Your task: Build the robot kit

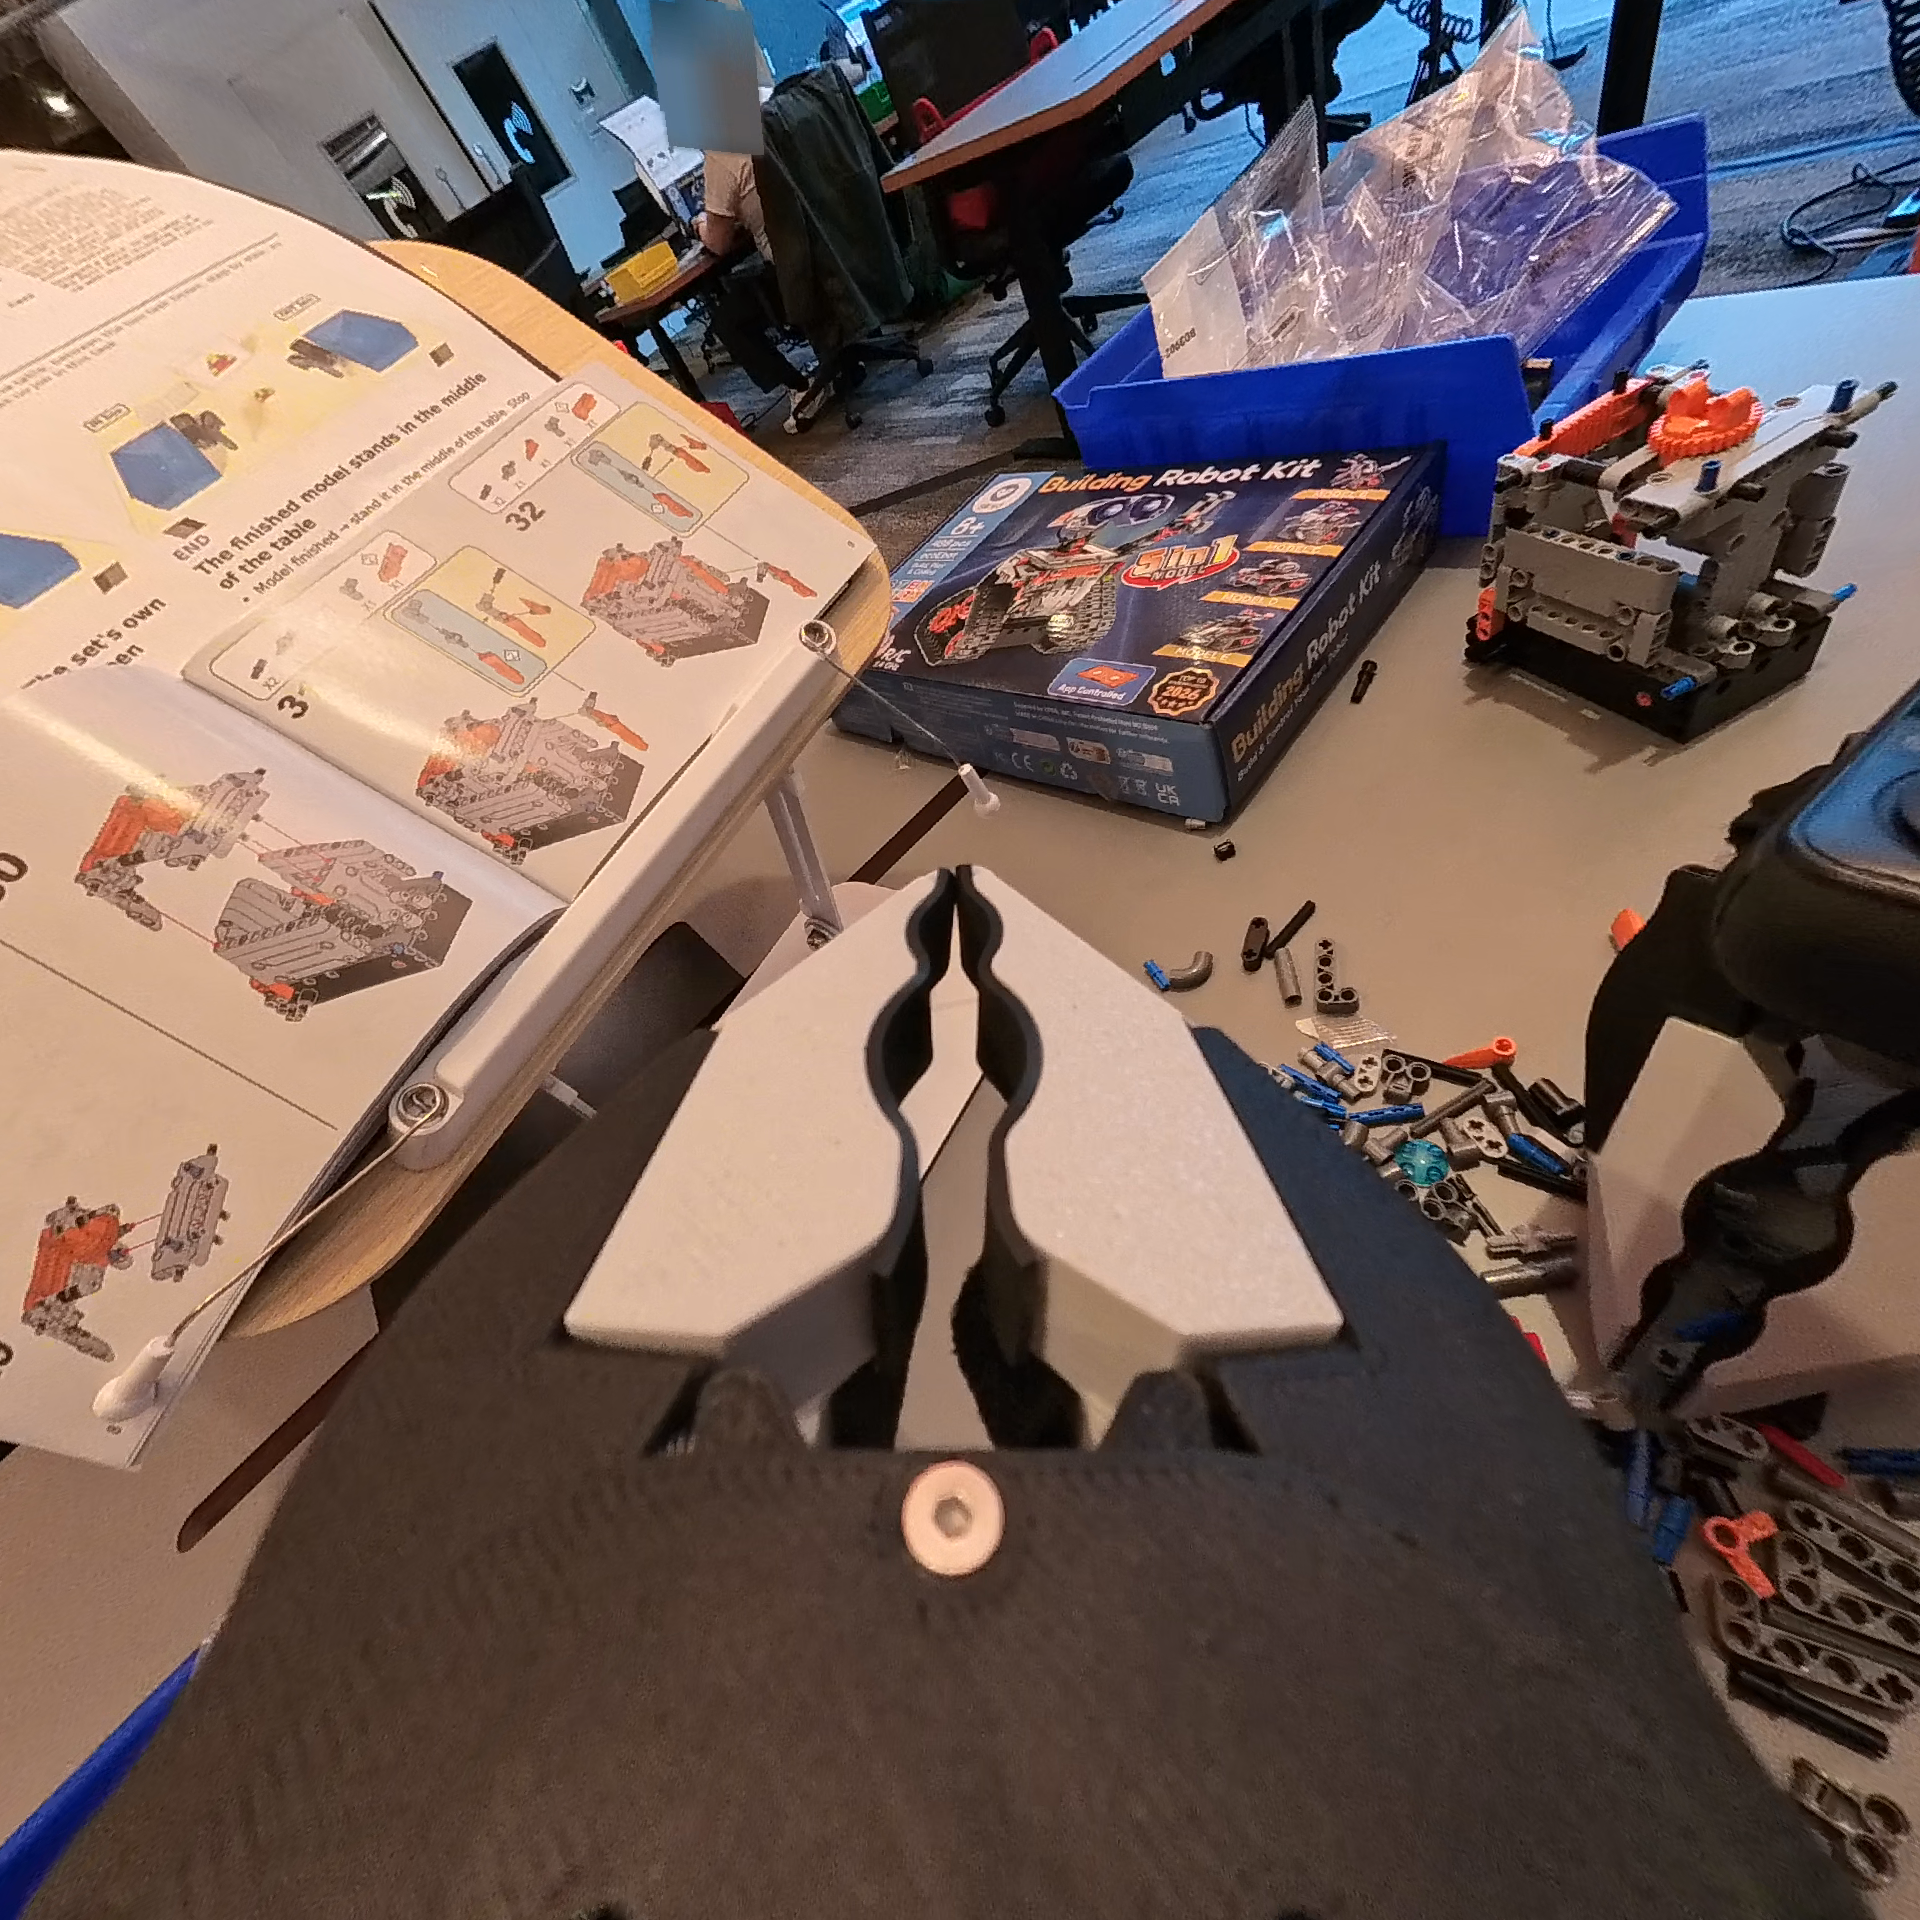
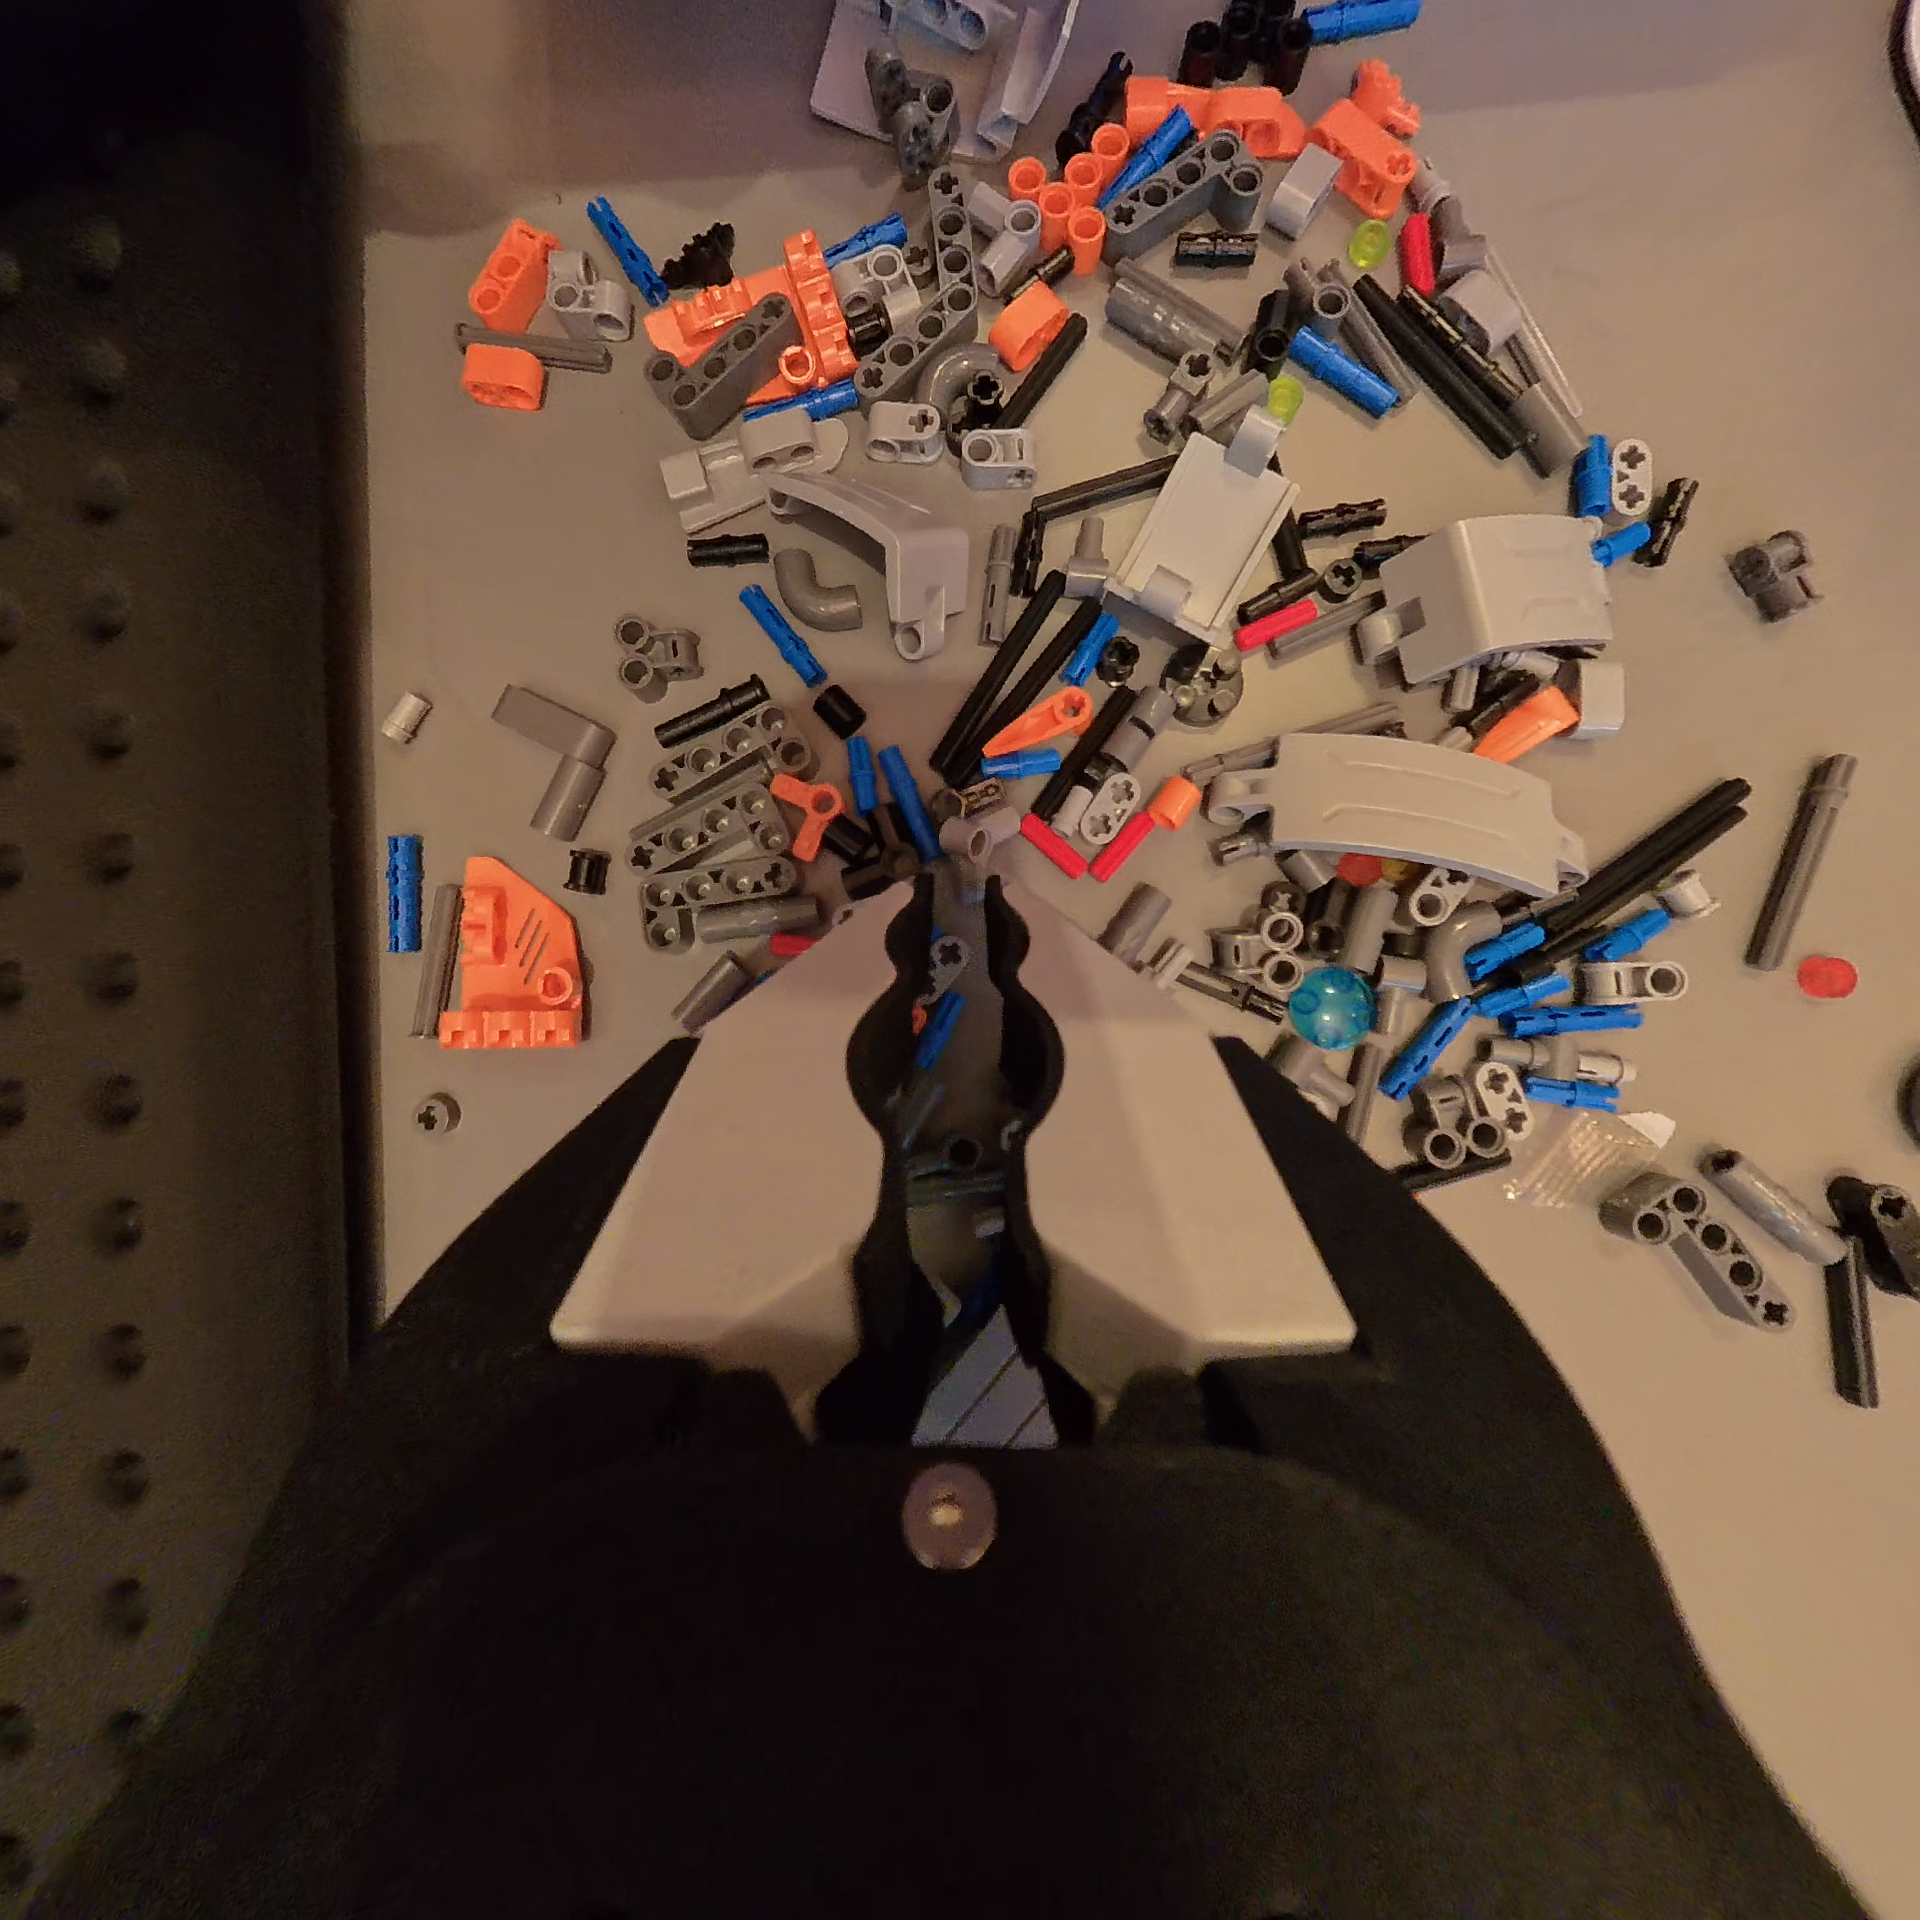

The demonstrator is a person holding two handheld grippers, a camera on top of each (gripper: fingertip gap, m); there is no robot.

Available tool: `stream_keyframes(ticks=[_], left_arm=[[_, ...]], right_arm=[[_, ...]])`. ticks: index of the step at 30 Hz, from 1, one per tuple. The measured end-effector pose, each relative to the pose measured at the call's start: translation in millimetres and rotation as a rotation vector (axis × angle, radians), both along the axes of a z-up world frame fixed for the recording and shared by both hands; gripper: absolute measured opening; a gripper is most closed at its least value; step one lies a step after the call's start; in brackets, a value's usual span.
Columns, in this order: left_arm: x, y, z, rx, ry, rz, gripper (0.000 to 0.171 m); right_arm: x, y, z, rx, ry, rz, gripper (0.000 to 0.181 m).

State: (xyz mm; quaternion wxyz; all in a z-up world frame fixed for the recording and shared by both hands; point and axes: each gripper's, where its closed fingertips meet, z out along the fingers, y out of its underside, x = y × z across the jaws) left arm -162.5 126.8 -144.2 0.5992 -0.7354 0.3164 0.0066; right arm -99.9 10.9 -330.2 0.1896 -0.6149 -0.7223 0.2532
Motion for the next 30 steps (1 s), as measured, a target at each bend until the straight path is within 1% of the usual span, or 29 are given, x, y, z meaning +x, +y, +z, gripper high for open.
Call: stream_keyframes(ticks=[5, 7, 9, 18, 25, 30], left_arm=[[0.2, -0.5, 1.0, 0.003, 0.001, -0.001, 0.0], [0.3, -0.8, 1.2, 0.003, 0.001, -0.001, 0.0], [0.6, -1.0, 1.4, 0.005, 0.002, -0.002, 0.0], [0.9, -0.7, 0.6, 0.003, 0.005, -0.001, 0.0], [1.8, 0.6, -2.9, -0.007, 0.01, -0.002, 0.0], [2.0, 1.2, -4.4, -0.011, 0.013, -0.002, 0.0]], right_arm=[[-1.2, -1.0, -1.1, -0.009, -0.003, 0.0, 0.012], [-2.3, -1.7, -3.0, -0.004, -0.006, 0.003, 0.01], [-2.9, -1.0, -4.1, 0.007, -0.007, 0.0, 0.005], [-2.9, -2.9, 0.1, 0.006, 0.01, 0.011, 0.004], [-0.6, -6.3, -1.9, 0.001, -0.003, 0.028, 0.004], [1.0, -3.4, 1.5, -0.007, 0.012, 0.019, 0.007]])
